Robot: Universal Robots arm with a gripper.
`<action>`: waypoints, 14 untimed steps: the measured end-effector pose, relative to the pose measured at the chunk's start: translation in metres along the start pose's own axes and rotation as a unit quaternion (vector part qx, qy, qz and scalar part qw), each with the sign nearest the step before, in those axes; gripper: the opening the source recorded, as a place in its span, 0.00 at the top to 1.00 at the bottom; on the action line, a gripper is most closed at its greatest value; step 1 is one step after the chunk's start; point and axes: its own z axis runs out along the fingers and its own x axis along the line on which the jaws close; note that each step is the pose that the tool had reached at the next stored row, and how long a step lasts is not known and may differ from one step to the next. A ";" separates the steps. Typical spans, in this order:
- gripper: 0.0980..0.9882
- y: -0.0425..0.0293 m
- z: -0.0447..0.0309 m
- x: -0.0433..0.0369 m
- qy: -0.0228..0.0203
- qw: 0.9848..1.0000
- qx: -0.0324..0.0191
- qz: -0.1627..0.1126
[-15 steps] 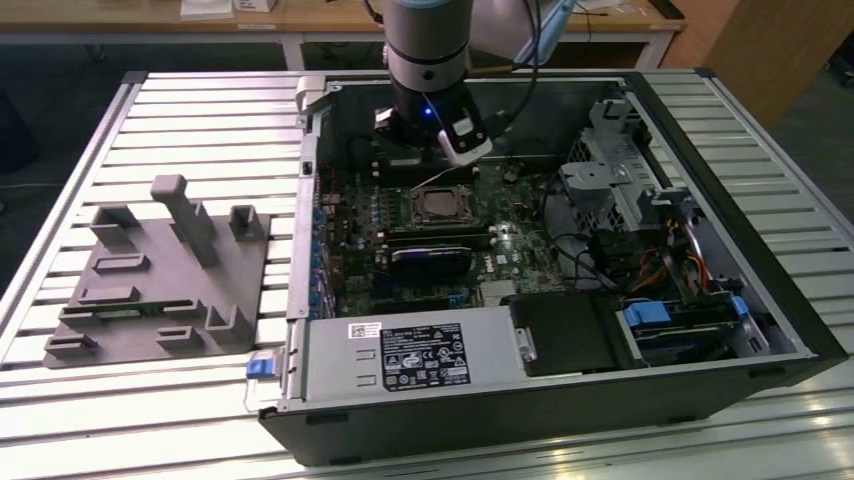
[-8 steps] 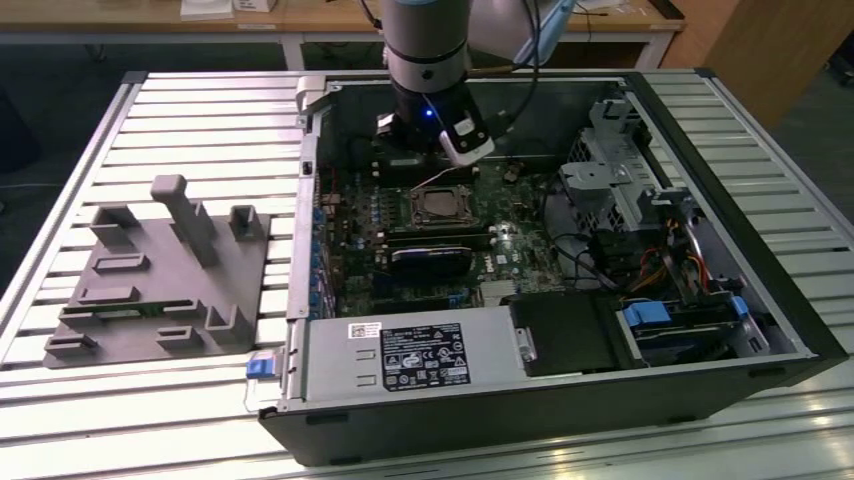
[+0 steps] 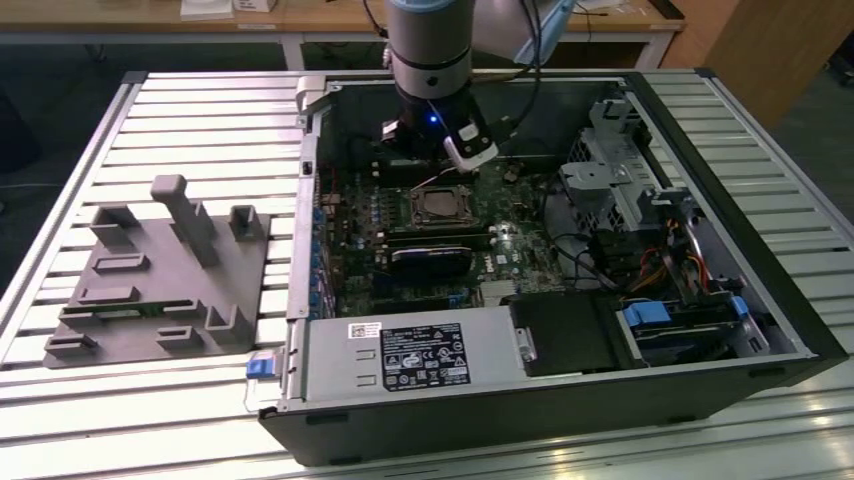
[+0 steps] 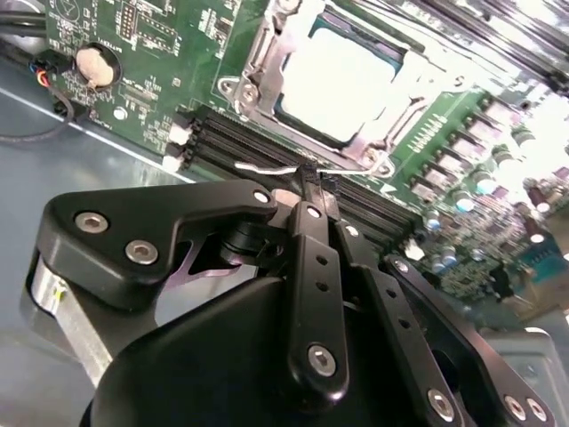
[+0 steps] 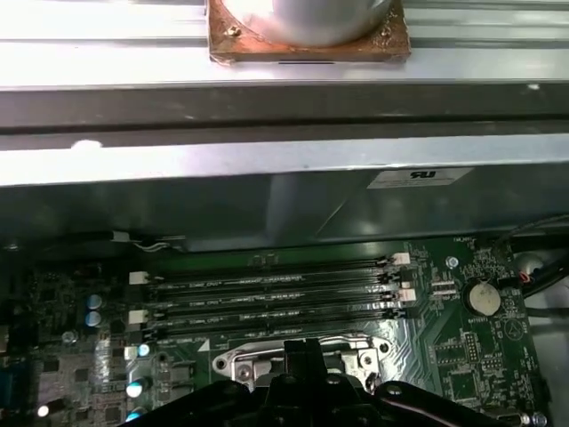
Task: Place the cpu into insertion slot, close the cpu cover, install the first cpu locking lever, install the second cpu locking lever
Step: 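Install the first cpu locking lever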
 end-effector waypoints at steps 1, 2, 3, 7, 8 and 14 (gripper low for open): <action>0.99 0.0001 0.0019 -0.0015 0.000 1.000 0.000 0.000; 0.99 0.0003 0.0037 -0.0030 0.000 1.000 0.000 0.000; 0.99 0.0006 0.0054 -0.0045 0.000 1.000 0.000 0.000; 0.99 0.0014 0.0092 -0.0080 0.000 1.000 0.000 0.000; 0.99 0.0015 0.0092 -0.0080 0.000 1.000 0.001 0.000; 0.99 0.0014 0.0102 -0.0080 -0.001 1.000 0.000 0.000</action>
